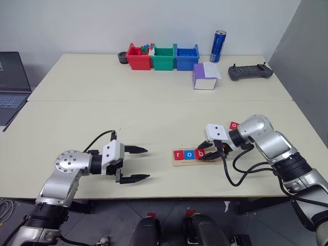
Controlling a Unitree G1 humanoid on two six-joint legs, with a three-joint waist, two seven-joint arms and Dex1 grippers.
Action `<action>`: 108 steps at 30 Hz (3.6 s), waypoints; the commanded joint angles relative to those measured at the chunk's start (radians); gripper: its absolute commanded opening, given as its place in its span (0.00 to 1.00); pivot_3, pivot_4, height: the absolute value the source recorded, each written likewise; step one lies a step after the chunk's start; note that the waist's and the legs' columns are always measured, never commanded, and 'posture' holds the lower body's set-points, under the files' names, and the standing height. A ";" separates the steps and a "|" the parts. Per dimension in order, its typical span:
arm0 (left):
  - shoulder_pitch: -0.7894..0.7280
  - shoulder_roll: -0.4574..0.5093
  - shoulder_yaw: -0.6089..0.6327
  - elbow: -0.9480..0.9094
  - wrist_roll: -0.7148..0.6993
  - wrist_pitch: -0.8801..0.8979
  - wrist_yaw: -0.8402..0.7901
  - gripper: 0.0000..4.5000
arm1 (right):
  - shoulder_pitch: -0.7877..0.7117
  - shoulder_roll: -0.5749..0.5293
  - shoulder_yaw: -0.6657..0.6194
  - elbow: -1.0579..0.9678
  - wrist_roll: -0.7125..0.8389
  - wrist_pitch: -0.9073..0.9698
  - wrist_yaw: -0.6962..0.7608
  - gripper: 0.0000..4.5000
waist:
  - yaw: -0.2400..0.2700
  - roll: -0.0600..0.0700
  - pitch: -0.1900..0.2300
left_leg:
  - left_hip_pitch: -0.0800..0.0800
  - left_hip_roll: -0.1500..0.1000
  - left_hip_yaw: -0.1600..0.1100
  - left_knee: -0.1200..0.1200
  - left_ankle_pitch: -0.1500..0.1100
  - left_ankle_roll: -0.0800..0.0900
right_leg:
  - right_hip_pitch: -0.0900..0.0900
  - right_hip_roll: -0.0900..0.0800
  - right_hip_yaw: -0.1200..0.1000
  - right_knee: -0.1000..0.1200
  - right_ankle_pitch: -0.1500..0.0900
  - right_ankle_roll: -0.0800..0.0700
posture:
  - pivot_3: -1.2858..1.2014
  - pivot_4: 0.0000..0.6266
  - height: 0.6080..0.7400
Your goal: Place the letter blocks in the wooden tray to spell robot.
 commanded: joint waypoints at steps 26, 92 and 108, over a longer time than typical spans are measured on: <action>0.008 0.005 0.012 -0.031 -0.003 -0.034 0.028 1.00 | -0.096 0.069 0.005 0.141 -0.105 -0.052 0.036 0.33 | -0.001 0.000 0.000 | 0.000 0.000 0.000 0.000 0.000 0.000 | 0.000 0.000 0.000 0.000 0.000 0.000 | 0.52 0.24 1.00; -0.040 0.006 0.017 0.093 0.006 -0.110 -0.022 1.00 | -0.060 0.502 -0.764 -0.223 -0.010 1.026 -1.422 0.99 | -0.030 0.001 -0.001 | -0.002 0.000 0.001 -0.003 0.001 -0.002 | -0.004 0.000 0.002 0.001 0.000 0.000 | 0.52 0.24 1.00; -0.028 0.018 0.030 0.006 0.002 -0.040 0.017 1.00 | -0.080 0.546 -0.787 0.103 0.010 0.768 -1.549 0.91 | -0.032 -0.001 -0.002 | -0.002 0.000 0.002 -0.003 0.001 -0.002 | -0.003 0.000 0.002 0.001 0.000 0.000 | 0.52 0.24 1.00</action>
